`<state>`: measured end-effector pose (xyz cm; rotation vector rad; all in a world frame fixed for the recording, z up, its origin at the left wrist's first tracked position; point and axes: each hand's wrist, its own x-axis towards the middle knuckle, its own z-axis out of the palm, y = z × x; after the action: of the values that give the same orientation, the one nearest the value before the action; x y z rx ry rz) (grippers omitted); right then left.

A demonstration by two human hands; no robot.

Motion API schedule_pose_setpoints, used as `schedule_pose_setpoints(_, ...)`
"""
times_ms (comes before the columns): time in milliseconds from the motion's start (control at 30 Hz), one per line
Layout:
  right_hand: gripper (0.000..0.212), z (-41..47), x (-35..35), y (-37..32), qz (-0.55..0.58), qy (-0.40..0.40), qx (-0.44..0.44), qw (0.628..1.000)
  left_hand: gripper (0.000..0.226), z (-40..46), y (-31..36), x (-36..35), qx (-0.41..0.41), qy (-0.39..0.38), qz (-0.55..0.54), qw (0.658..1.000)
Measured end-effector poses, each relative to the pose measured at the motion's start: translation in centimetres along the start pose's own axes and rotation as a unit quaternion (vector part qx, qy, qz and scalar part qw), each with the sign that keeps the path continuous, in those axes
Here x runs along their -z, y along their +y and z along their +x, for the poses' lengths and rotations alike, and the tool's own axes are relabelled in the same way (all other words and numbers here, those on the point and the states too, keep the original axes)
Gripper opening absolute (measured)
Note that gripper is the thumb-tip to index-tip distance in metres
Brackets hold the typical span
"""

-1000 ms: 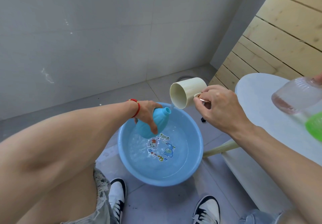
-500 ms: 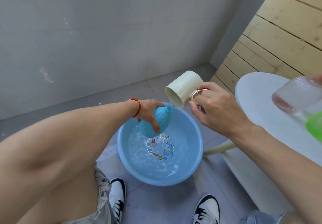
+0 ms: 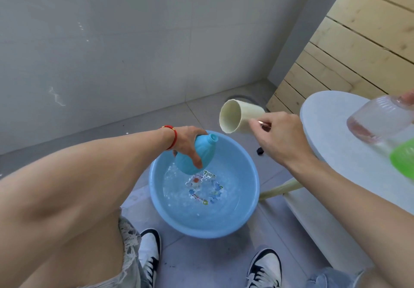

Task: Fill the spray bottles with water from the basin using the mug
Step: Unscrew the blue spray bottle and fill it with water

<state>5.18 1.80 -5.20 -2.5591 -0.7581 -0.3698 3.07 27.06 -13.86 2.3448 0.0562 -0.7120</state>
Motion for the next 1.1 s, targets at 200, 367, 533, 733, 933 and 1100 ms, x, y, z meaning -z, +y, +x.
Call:
schedule_pose_setpoints(200, 0.031, -0.4, -3.8, 2.0, 0.214, -0.151, -0.360, 0.896, 0.056, -0.3, -0.6, 0.5, 0.013, 0.015, -0.024, 1.000)
schedule_pose_setpoints(367, 0.024, -2.0, -5.5, 1.7, -0.084, -0.247, -0.146, 0.954, 0.066, -0.6, -0.8, 0.7, 0.019, 0.020, -0.002, 1.000)
schedule_pose_setpoints(533, 0.028, -3.7, -5.8, -0.4, -0.213, -0.277, 0.060, 0.935, 0.068, -1.1, -0.3, 0.9, 0.019, 0.015, -0.005, 1.000)
schedule_pose_setpoints(733, 0.017, -5.3, -5.5, -0.1, -0.229, -0.239, 0.066, 0.941, 0.063, -2.3, 0.4, 1.0, -0.001, 0.020, -0.022, 1.000)
schedule_pose_setpoints(933, 0.040, -5.4, -0.1, 1.1, 0.047, -0.106, -0.287, 0.951, 0.061, -3.3, 2.6, 0.9, -0.017, 0.034, -0.072, 0.997)
schedule_pose_setpoints(1100, 0.035, -6.4, 6.1, 3.3, 0.313, 0.028, -0.396, 0.863, 0.070, -3.6, 4.1, 0.9, -0.037, 0.067, -0.136, 0.988)
